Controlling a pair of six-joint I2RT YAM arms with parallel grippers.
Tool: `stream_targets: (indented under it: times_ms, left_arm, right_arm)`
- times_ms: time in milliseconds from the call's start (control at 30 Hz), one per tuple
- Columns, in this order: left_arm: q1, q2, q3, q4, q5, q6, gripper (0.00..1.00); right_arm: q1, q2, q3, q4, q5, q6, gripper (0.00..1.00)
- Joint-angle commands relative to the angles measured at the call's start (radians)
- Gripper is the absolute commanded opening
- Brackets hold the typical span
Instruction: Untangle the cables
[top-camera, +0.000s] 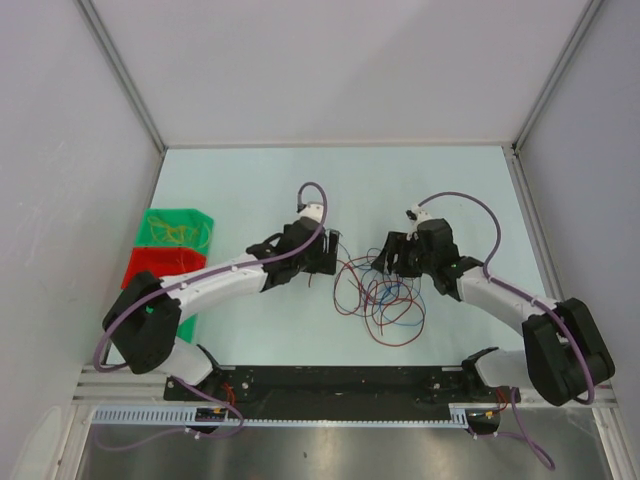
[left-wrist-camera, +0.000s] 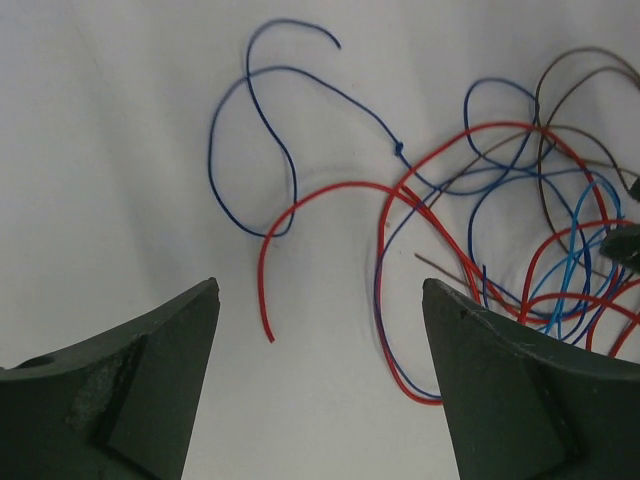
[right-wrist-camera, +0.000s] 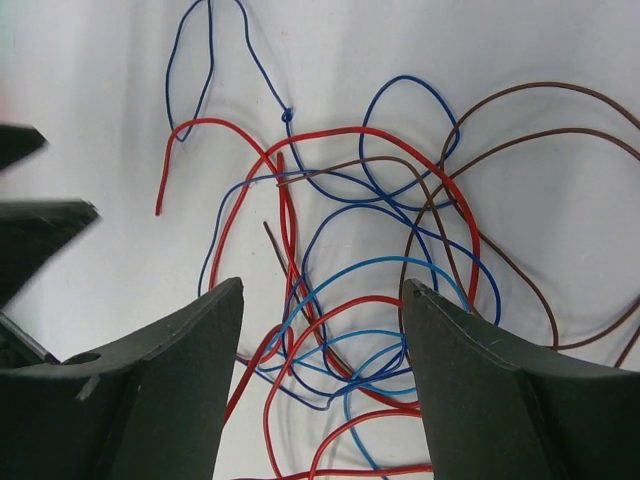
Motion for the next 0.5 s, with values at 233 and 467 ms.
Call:
stream_targets:
  times_ms: [233,467]
  left_arm:
    - [-0.145,0.010,-0.061,0.039,0.027,-0.076,0.81]
    - [-0.202,0.022,-0.081,0.077,0.062,-0.051,0.74]
  right_arm:
    - [0.044,-0.305,-0.005,-0.209,0.202,0.116,0.73]
    - [0.140,-0.437,0.004,-0.400,0.293,0.288,0.73]
